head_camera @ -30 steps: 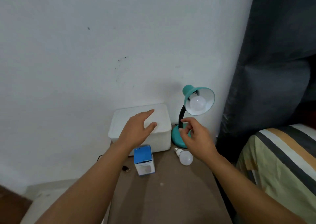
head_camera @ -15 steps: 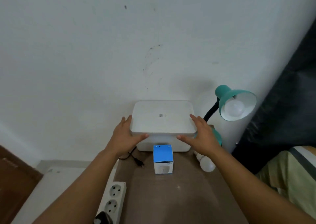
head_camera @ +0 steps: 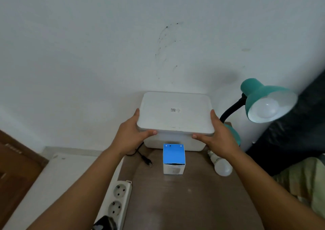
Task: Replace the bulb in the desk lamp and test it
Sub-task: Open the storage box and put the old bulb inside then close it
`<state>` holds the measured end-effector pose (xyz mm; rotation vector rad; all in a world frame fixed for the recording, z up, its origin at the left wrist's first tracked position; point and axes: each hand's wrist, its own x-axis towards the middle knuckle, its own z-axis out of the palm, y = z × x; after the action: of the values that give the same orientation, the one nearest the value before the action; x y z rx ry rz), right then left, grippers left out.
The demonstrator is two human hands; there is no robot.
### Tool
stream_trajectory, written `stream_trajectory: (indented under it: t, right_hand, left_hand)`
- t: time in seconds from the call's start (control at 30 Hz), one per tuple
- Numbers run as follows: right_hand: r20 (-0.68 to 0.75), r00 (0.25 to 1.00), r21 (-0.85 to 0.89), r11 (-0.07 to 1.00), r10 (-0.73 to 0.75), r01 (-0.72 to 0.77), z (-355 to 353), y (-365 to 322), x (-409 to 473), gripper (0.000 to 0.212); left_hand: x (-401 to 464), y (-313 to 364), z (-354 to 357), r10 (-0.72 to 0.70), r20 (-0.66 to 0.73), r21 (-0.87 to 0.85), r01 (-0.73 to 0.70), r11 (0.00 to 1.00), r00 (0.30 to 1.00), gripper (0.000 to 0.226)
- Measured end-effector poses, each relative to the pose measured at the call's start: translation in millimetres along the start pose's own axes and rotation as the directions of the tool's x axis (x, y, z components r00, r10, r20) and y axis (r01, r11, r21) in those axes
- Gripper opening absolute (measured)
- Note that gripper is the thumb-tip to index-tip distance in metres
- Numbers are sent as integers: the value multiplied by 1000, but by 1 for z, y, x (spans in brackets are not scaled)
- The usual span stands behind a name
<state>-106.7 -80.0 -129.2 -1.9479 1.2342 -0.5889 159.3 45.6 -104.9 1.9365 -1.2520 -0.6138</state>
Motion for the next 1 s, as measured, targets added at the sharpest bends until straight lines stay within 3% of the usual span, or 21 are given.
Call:
stream_trajectory:
  t: [0.43,0.7,1.0]
  right_hand:
    - [-63,997,73,996,-43,47,-16,-21,-25,118]
    - [-50,998,82,995,-48,52,-18,-12,-99,127]
    - [-25,998,149,987,-64,67,-14,11,-193,112]
  left_hand:
    - [-21,11,-13,81,-69,-70,-86,994,994,102]
    - [-98,13,-6,112,-105,-70,-120,990,988,91]
    - [-190,-1,18,50,-106,-95,-61,994,993,95]
